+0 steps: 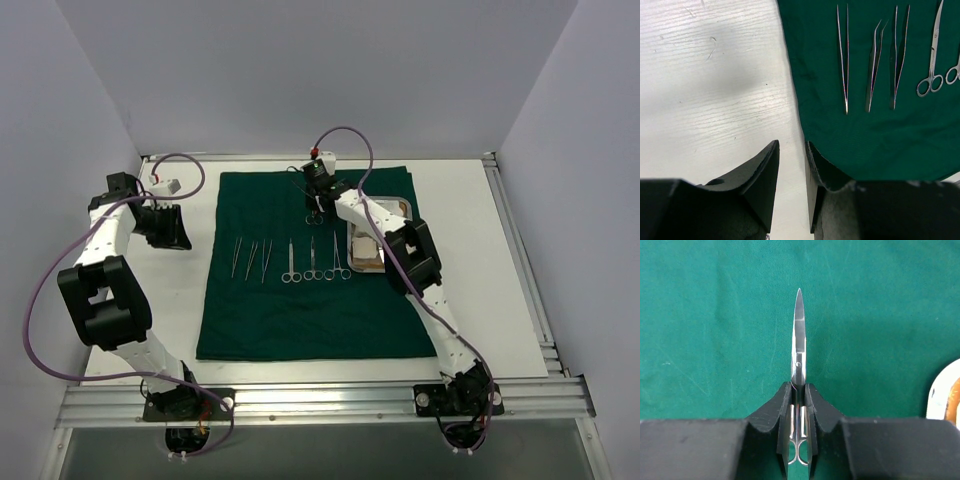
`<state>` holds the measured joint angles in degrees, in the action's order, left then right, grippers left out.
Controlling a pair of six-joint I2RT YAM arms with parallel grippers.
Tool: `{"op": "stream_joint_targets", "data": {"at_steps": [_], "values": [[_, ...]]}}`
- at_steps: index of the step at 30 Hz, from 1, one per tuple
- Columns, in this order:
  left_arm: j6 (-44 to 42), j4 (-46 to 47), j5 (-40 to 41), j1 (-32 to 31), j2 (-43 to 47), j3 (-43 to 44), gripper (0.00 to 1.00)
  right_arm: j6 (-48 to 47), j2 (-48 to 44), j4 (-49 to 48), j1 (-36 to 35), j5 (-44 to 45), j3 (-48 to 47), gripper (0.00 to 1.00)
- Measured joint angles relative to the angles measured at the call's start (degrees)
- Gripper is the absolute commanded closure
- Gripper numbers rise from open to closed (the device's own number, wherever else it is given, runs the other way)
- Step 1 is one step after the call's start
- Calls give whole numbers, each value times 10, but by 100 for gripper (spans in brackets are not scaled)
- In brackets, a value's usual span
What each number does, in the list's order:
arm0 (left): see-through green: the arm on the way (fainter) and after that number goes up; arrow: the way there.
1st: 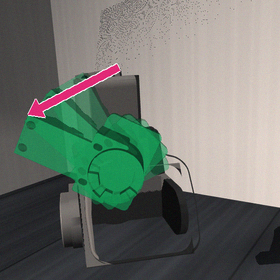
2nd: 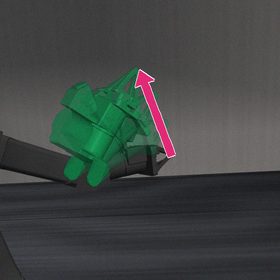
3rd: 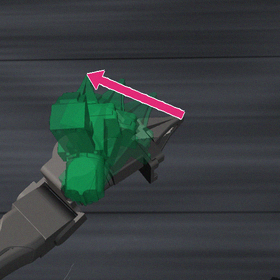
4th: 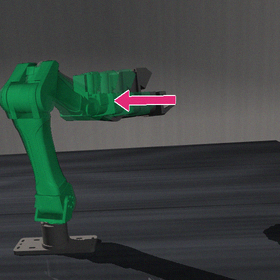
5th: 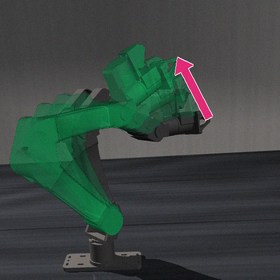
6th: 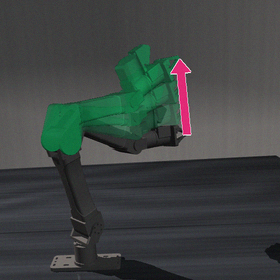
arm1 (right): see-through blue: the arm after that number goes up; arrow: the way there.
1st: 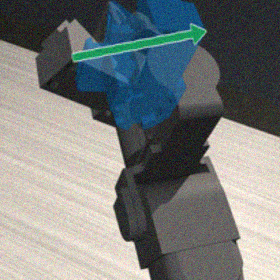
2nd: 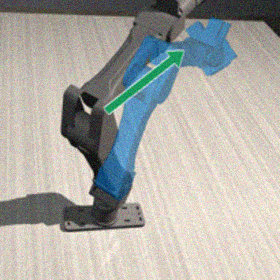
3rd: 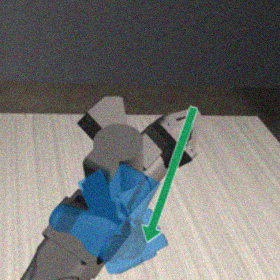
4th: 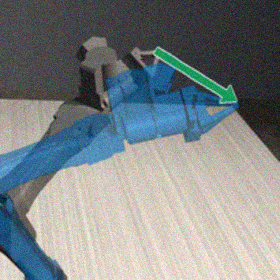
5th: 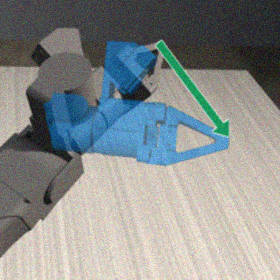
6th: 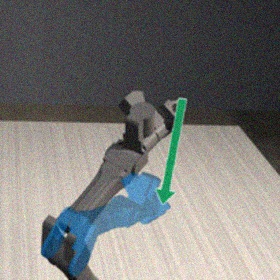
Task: Open and lay out the surgical kit
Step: Place the medical item in the surgical kit, then pick up the medical item from the container.
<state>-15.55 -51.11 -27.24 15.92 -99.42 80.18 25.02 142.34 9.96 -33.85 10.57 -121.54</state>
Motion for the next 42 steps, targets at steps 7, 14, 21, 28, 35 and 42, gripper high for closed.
{"op": "stream_joint_targets", "data": {"at_steps": [7,14,21,28,35,42], "values": [[0,0,0,0,0,0,64,8,24,-3,0,-6,-4,100],[0,0,0,0,0,0,64,18,27,-6,0,-6,-4,90],[0,0,0,0,0,0,64,29,27,-9,0,-5,-4,73],[0,0,0,0,0,0,64,31,25,-20,0,-5,3,72],[0,0,0,0,0,0,64,28,-51,-20,-4,13,71,73],[0,-2,0,0,0,0,64,-13,-291,-36,0,10,264,81]]}}
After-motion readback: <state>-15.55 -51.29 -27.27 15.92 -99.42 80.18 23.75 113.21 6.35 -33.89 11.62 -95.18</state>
